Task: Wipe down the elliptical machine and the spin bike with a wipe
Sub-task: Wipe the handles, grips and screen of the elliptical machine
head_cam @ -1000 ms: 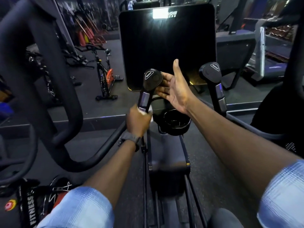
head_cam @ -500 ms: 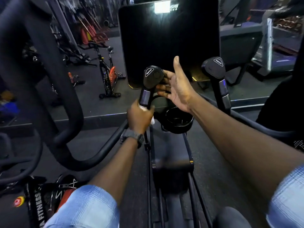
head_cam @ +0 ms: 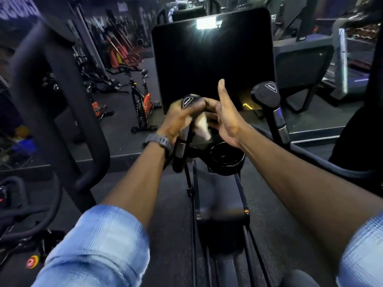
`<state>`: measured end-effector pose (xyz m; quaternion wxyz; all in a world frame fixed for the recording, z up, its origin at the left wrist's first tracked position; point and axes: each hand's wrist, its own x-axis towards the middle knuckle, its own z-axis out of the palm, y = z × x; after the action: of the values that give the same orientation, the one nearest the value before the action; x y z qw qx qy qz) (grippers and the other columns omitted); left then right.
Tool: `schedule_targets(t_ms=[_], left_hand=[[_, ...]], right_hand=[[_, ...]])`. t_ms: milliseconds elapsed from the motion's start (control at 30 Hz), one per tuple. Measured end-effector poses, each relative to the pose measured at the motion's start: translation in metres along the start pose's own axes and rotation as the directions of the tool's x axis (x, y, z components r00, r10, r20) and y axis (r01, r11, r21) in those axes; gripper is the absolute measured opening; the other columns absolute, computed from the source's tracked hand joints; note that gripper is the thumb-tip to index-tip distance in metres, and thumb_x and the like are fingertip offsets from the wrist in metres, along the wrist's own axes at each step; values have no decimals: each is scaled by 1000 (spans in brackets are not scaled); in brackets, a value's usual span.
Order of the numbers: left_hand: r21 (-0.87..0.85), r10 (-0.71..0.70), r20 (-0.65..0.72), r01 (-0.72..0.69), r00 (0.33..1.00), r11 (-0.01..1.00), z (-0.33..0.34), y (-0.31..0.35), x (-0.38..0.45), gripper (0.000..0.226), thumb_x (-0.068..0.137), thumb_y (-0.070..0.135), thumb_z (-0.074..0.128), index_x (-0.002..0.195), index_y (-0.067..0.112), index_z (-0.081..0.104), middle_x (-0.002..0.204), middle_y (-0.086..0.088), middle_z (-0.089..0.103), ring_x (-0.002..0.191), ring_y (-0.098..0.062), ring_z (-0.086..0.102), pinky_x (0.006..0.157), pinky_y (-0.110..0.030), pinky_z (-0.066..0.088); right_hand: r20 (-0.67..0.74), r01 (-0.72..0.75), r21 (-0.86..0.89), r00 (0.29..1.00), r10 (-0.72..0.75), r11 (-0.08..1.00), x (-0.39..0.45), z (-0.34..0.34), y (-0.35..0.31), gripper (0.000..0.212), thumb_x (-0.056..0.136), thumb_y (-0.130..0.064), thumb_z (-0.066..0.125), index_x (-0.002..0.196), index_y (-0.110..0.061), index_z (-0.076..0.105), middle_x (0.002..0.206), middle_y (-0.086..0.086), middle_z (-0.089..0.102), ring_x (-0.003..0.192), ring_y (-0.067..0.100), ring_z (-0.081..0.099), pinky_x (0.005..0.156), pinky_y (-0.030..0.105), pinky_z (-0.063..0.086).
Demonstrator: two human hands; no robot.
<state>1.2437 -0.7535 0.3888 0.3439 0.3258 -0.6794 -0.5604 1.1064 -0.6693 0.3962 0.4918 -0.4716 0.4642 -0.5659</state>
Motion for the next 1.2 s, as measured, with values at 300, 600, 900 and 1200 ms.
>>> schedule_targets(t_ms=[300, 600, 900, 1200], left_hand=[[536, 472, -432, -203, 769, 820, 43, -31, -28, 43, 101, 41, 29, 130, 16, 48, 118, -2, 62, 103, -14, 59, 83, -32, 47], [725, 472, -362, -76, 804, 685, 36, -100, -74, 64, 99, 36, 44, 150, 10, 14, 147, -11, 35, 130, -24, 41, 98, -41, 46], [452, 352, -270, -205, 896, 868, 15, -43, -52, 74, 81, 9, 47, 151, 25, 24, 137, -2, 51, 116, -20, 55, 97, -34, 48], [449, 146, -360, 34, 921, 893, 8, -116, -77, 33, 73, 18, 72, 103, 15, 59, 94, -11, 69, 77, -2, 62, 75, -23, 52]], right_hand=[[-76, 8, 57, 997, -3, 998, 3, -5, 3, 81, 91, -78, 11, 145, -29, 46, 155, 6, 40, 143, 24, 33, 121, 52, 16], [-9, -48, 89, 999, 49, 995, 4, 3, 12, 83, 91, -78, 13, 133, -23, 59, 121, 4, 70, 112, 20, 66, 115, 48, 34], [-71, -63, 108, 995, 71, 992, 2, 8, 13, 80, 92, -77, 17, 129, -21, 61, 118, 7, 72, 111, 21, 67, 99, 39, 51], [-91, -98, 84, 990, 106, 992, 2, 16, 25, 79, 91, -78, 17, 132, -26, 58, 122, 7, 68, 114, 21, 62, 94, 39, 47]])
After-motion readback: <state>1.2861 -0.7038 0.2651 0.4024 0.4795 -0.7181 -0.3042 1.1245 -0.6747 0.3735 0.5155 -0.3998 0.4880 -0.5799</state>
